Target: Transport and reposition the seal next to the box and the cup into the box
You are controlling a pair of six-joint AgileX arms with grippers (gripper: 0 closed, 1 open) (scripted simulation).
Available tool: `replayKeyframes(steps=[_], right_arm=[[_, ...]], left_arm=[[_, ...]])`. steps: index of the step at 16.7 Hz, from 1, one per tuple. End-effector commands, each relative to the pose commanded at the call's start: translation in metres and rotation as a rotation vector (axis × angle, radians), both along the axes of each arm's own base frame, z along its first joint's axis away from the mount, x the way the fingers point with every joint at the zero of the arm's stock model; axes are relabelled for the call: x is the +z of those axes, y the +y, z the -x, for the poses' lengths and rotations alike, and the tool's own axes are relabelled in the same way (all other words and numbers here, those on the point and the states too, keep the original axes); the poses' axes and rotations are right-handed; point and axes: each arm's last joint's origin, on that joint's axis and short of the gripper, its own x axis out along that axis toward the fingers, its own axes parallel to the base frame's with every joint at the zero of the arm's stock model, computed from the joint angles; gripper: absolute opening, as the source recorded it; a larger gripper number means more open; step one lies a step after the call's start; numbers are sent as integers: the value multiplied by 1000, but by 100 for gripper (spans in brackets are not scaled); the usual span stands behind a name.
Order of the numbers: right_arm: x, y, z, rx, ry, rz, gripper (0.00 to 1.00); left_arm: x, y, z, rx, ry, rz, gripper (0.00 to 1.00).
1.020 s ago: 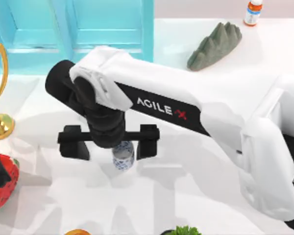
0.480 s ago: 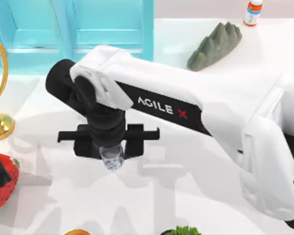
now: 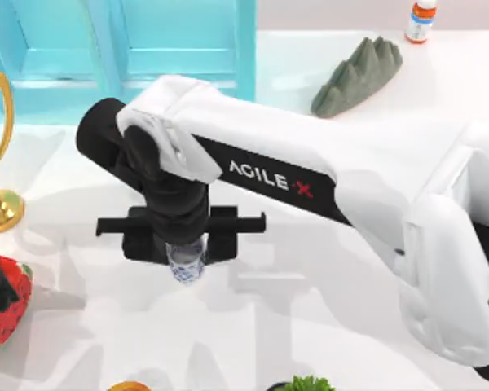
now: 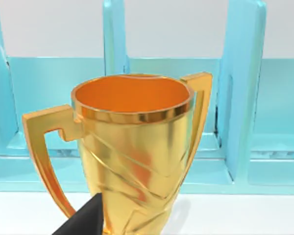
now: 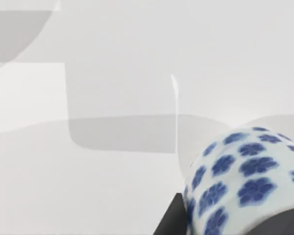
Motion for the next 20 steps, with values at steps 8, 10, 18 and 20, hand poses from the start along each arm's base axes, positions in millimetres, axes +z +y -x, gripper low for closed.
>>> replayKeyframes(steps=[8, 10, 18, 20], right_arm=[[11, -8, -1, 2, -1, -1, 0], [31, -24, -3, 0, -6, -4, 0], [99, -98, 2, 2, 0, -1, 0], [100, -99, 2, 2, 1, 0, 0]], left_arm=[[0, 0, 0, 0, 0, 0, 100], [0, 0, 0, 0, 0, 0, 100], [0, 0, 0, 0, 0, 0, 100], [0, 0, 0, 0, 0, 0, 100]])
